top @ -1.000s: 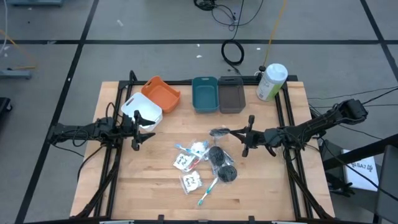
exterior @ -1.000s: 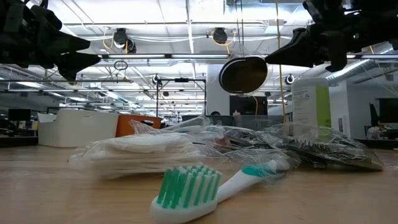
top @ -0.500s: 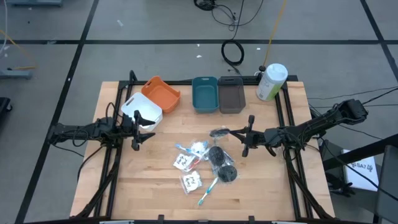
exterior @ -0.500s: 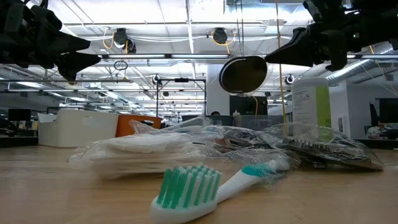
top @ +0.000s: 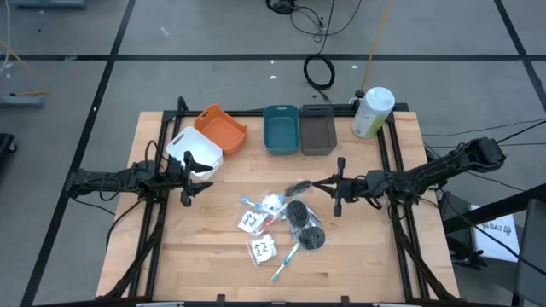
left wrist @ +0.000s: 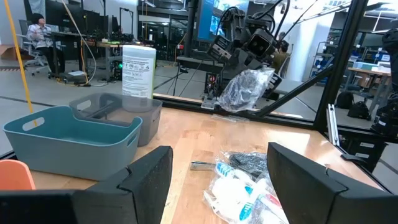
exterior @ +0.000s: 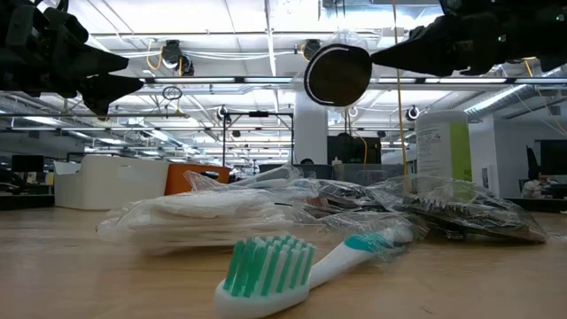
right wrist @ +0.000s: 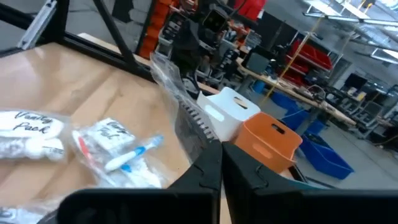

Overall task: Pick & Place Travel size toiletries
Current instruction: Put the top black hairbrush into the orange bin

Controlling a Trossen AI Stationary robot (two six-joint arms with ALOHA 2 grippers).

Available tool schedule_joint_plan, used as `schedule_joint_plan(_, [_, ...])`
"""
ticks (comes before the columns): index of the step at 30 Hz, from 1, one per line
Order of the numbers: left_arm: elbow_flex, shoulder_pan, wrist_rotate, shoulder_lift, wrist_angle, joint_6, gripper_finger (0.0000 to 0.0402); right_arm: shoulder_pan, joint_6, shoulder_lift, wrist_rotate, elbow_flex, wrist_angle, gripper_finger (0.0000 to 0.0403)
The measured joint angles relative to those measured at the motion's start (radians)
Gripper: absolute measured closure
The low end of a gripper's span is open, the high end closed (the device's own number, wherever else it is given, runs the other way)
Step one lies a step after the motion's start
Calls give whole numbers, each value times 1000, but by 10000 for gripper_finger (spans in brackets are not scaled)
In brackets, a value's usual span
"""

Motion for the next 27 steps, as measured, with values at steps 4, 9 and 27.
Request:
schedule_joint_plan(4, [0,0,0,0,0,0,146,-6,18,0,-24,0,20,403])
schedule_joint_plan(9, [0,0,-1,0,20,5,146,-7,48,0,-27,0,57,403])
schedule_joint_plan(27, [43,-10,-171,484,527,2,147,-59,68,71,-24,0,161,403])
